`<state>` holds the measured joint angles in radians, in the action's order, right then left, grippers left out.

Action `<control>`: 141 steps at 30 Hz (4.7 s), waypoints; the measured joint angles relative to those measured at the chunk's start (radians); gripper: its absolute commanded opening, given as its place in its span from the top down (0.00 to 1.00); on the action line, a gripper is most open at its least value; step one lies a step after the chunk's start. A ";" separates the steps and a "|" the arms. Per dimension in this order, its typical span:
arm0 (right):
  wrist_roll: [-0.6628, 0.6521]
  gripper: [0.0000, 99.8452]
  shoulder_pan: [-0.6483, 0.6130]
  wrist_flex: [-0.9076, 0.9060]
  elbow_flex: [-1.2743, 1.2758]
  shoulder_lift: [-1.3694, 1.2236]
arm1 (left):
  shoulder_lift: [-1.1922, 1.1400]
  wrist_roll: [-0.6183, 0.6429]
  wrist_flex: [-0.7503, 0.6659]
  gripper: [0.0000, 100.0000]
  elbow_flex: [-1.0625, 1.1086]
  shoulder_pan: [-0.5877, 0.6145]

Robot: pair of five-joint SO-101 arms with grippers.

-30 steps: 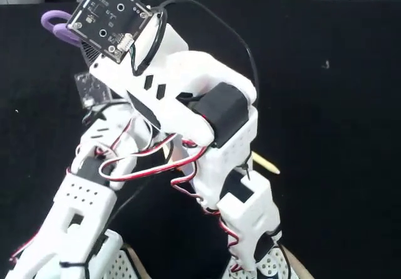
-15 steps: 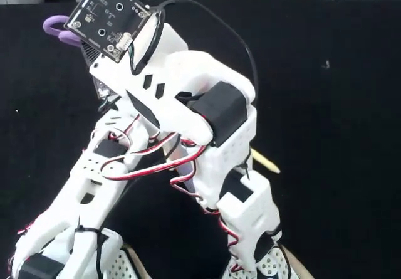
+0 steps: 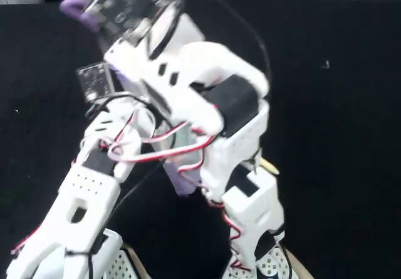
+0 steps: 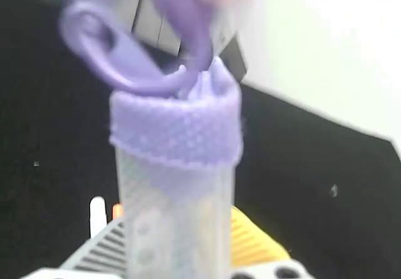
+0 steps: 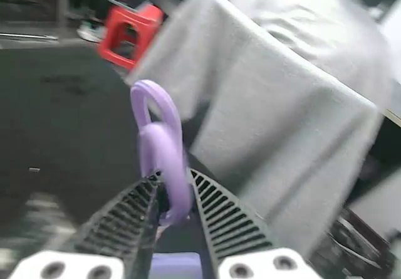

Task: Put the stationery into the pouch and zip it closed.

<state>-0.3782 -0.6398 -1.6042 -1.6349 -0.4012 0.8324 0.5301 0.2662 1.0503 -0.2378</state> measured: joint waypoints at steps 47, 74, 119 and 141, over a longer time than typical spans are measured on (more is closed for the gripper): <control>0.003 0.99 0.776 0.609 0.273 0.011 | 0.970 -0.623 0.000 0.97 0.384 -0.157; -0.287 0.73 0.457 0.018 0.292 0.232 | 0.971 -0.623 -0.012 0.97 0.468 -0.144; -0.445 0.73 0.629 0.181 1.562 0.707 | 0.971 -0.626 -0.011 0.97 0.440 -0.060; -0.752 0.73 0.629 -0.046 2.016 1.407 | 0.973 -0.629 -0.011 0.97 0.288 -0.468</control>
<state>-1.1301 -0.0107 -1.6502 0.3813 1.0058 1.8052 -0.0990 0.2555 1.3387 -0.7058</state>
